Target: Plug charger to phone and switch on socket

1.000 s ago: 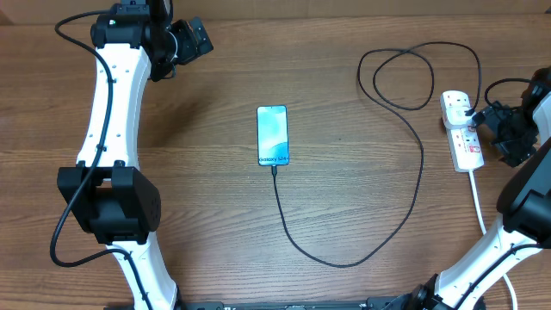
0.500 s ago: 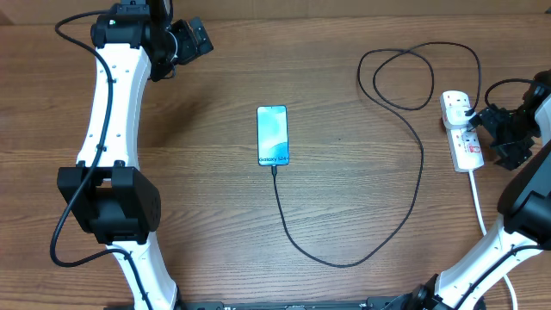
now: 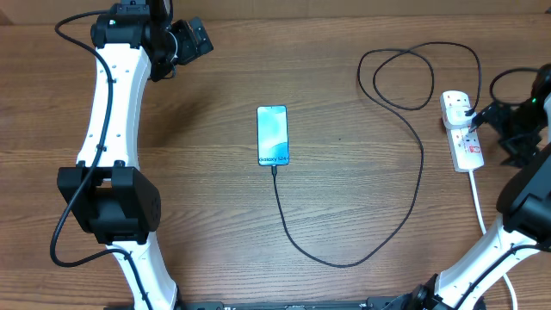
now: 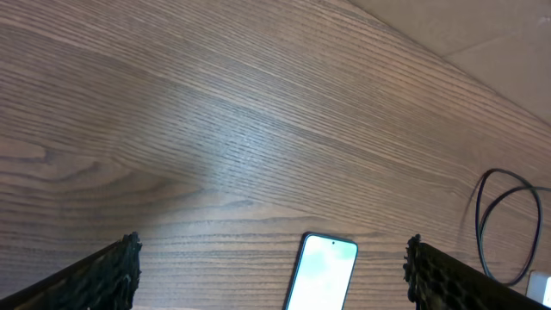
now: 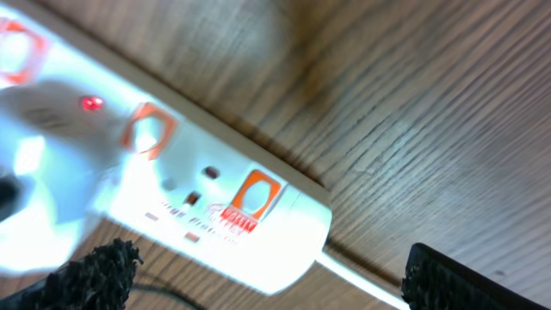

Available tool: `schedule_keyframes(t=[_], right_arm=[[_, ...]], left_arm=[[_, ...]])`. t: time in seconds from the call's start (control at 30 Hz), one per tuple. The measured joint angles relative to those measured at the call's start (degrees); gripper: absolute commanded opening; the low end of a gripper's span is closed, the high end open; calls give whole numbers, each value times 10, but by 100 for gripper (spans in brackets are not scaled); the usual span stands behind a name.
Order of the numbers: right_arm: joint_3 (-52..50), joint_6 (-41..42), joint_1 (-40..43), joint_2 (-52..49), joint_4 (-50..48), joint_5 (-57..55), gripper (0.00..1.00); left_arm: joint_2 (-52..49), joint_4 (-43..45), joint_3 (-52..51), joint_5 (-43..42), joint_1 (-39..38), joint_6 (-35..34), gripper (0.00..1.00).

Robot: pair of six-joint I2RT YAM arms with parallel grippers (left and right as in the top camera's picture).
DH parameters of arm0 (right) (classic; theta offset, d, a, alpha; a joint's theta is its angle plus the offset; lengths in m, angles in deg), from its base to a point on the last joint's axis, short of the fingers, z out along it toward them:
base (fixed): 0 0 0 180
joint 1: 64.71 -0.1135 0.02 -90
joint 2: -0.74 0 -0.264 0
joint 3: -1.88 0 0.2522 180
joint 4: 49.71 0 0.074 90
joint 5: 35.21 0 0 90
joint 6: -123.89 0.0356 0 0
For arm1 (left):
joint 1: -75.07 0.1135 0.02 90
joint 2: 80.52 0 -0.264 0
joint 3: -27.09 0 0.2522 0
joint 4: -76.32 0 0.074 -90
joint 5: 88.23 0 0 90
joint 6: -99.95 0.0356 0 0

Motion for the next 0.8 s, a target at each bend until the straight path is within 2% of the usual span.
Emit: schedule_keyframes(t=[0.2,0.53,0.8], right_arm=[[18,-46,-31,0,33,6,100],[18,-61,-48,0,33,7,100],[18,-61,-48,0,-16,7,100]], left_arm=[[0,0,0,0,0,0,100],[0,0,0,0,0,0,100],[0,0,0,0,0,0,100]])
